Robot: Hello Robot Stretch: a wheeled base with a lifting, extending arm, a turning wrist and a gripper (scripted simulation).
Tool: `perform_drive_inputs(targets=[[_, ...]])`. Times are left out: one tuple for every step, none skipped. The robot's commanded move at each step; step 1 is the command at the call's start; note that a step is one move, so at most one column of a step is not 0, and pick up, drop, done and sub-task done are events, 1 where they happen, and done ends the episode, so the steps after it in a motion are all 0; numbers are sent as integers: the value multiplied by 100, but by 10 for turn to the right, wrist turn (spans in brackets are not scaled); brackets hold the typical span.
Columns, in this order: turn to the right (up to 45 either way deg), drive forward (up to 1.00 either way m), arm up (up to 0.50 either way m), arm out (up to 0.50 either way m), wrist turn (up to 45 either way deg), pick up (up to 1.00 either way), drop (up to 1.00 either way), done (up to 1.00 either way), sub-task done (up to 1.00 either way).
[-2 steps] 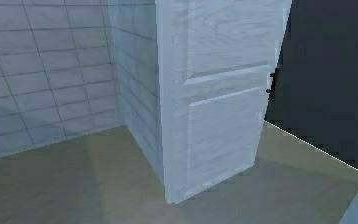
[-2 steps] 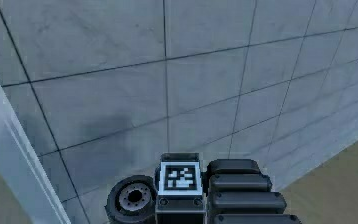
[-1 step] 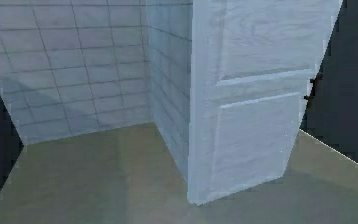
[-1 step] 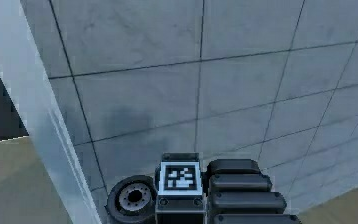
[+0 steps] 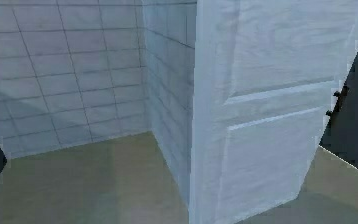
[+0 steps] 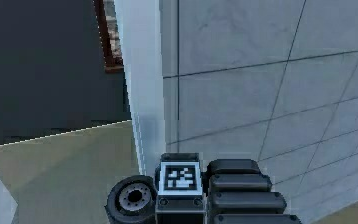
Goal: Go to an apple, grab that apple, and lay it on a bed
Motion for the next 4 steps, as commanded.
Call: perform_drive_inputs(targets=[[450, 0, 0, 0, 0, 0, 0, 0, 0], [90, 0, 0, 0, 0, 0, 0, 0, 0], [0, 15, 0, 0, 0, 0, 0, 0, 0], [30, 0, 0, 0, 0, 0, 0, 0, 0]])
